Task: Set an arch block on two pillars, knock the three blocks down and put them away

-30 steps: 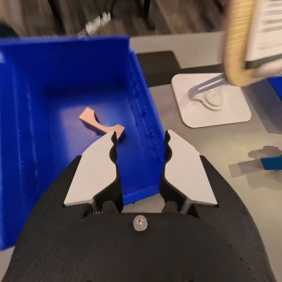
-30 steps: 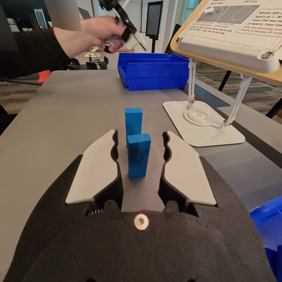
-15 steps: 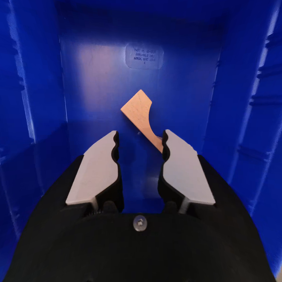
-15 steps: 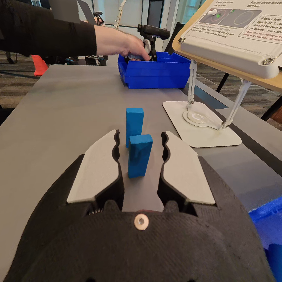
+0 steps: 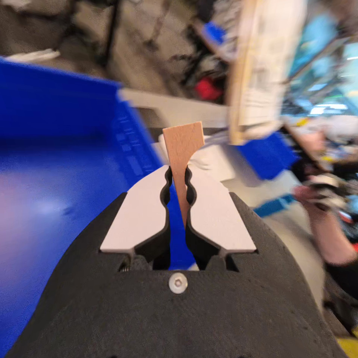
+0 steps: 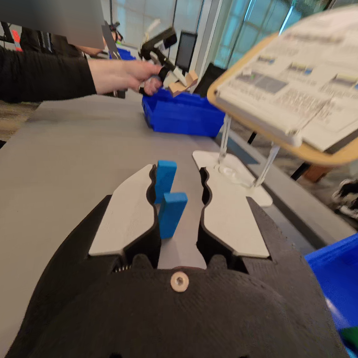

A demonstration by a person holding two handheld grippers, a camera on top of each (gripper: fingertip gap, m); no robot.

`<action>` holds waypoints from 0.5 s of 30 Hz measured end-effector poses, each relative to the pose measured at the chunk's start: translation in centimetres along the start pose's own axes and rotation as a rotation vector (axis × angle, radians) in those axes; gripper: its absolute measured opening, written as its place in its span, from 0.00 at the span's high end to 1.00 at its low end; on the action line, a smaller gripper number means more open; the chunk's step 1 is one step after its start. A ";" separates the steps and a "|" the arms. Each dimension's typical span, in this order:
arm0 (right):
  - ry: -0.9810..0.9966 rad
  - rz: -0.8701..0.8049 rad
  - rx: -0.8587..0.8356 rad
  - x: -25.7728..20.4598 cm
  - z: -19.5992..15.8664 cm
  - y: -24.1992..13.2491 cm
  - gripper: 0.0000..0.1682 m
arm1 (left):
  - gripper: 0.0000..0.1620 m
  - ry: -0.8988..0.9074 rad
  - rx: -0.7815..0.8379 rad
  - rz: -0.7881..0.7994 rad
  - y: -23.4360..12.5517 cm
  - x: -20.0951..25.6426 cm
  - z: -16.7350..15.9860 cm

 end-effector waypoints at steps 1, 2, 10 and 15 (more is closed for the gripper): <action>-0.042 -0.016 0.038 -0.1 1.5 -0.2 0.74 | 0.92 0.034 0.015 -0.133 -0.9 2.9 -0.6; -0.073 -0.025 0.069 -0.3 3.0 -0.4 0.74 | 0.92 0.076 0.031 -0.265 -1.8 5.8 -1.4; -0.048 0.286 0.231 -6.3 13.4 4.0 0.70 | 0.92 0.337 -0.143 -1.085 -3.8 23.6 -13.3; 0.066 0.480 0.317 -8.6 15.6 7.3 0.66 | 0.92 0.391 -0.347 -1.356 -2.2 29.4 -19.9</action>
Point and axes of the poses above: each gripper's, where its closed fingertips meet, y out along the fingers, z out of its top, x = y × z across the jaws, the point moved 2 cm from there along -y, back along the fingers, and after that the axes turned 12 degrees about -y, right-handed, at the moved point
